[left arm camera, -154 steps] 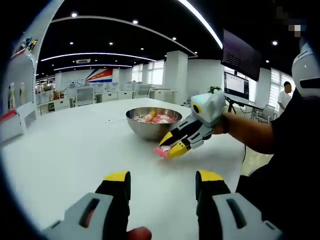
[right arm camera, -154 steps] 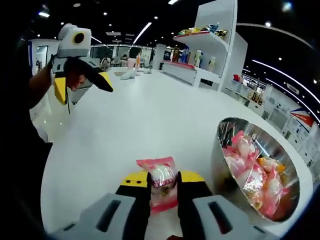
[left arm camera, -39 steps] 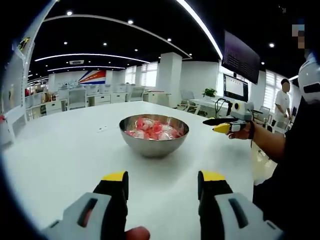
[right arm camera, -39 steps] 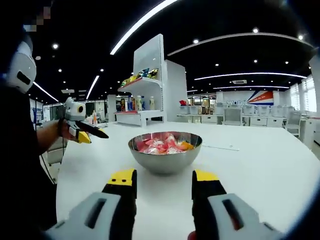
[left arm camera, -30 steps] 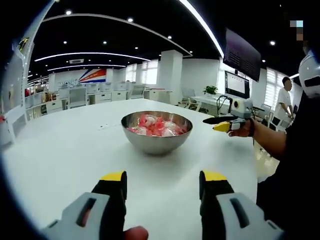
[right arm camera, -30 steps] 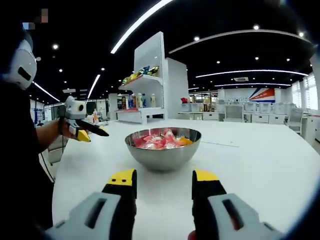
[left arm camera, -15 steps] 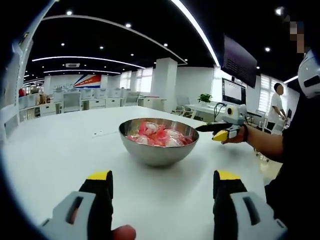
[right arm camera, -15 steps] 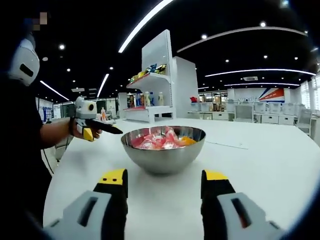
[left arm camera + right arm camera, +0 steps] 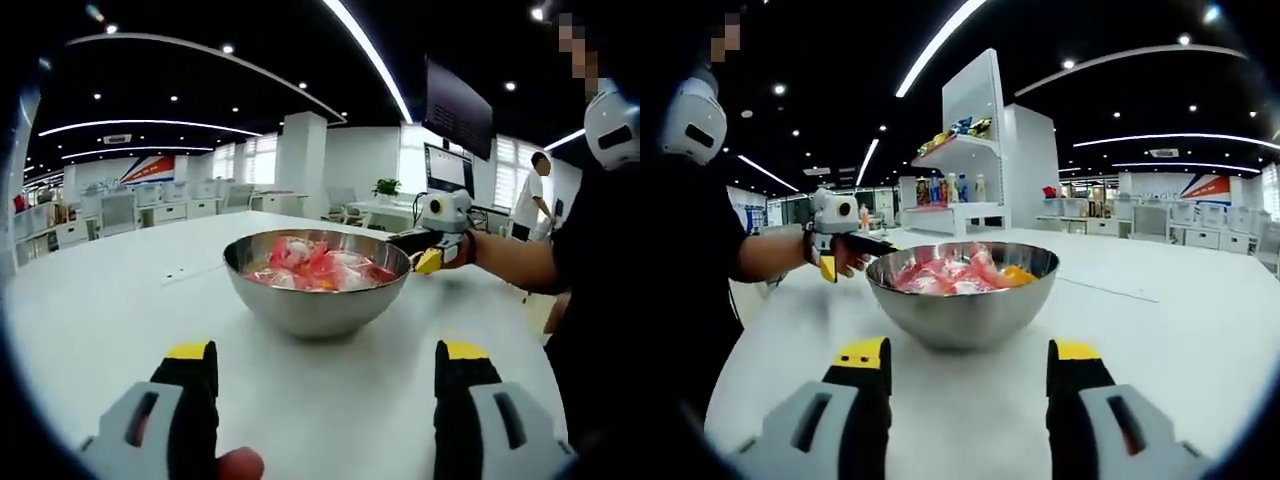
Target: Pick up the marshmallows scattered on the table and place them into the bowl on the table
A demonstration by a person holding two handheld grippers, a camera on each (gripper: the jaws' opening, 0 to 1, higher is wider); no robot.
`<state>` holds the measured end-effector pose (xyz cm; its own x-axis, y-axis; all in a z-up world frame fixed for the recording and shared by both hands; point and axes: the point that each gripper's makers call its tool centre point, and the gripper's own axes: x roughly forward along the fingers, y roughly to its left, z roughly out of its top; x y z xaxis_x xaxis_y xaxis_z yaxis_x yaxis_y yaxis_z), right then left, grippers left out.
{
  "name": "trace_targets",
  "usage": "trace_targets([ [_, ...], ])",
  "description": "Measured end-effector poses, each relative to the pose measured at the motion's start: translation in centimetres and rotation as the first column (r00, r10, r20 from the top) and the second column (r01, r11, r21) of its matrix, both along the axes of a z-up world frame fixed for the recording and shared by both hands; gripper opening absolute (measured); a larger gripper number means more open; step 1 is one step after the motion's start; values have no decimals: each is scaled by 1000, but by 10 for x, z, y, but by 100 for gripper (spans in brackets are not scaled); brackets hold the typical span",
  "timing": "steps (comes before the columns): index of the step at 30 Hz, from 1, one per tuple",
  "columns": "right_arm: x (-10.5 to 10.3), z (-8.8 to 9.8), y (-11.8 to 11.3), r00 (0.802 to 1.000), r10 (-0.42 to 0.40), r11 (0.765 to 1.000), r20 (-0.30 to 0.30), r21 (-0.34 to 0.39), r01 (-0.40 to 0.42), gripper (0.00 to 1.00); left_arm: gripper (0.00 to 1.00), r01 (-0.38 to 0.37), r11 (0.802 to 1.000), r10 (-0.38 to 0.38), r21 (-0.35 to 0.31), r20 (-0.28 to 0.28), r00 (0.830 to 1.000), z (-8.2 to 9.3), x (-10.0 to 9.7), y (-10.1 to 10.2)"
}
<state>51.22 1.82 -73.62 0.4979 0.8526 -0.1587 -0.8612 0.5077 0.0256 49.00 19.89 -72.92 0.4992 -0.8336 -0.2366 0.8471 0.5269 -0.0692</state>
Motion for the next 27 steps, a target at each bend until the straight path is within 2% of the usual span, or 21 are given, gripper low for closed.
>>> trace_targets([
  [6, 6, 3, 4, 998, 63, 998, 31, 1, -63, 66, 94, 32, 999, -31, -11, 43, 999, -1, 15, -5],
  [9, 10, 4, 9, 993, 109, 994, 54, -24, -108, 69, 95, 47, 998, -44, -38, 64, 997, 2, 24, -10],
  [13, 17, 3, 17, 987, 142, 989, 72, -40, -139, 72, 95, 68, 997, -65, -33, 80, 995, -2, 34, -17],
  [22, 24, 3, 29, 968, 226, 974, 110, -32, -224, 81, 95, 161, 987, -159, -15, 83, 984, -17, 36, -30],
  [23, 15, 3, 27, 967, 234, 972, 100, -47, -230, 81, 95, 166, 986, -164, -9, 95, 982, -17, 38, -32],
  [25, 36, -6, 16, 974, 200, 978, 107, -82, -191, 83, 95, 172, 985, -169, -20, 89, 982, -17, 39, -36],
  [27, 40, -5, 21, 969, 226, 974, 104, -54, -221, 85, 95, 174, 984, -171, -26, 92, 981, -18, 45, -37],
])
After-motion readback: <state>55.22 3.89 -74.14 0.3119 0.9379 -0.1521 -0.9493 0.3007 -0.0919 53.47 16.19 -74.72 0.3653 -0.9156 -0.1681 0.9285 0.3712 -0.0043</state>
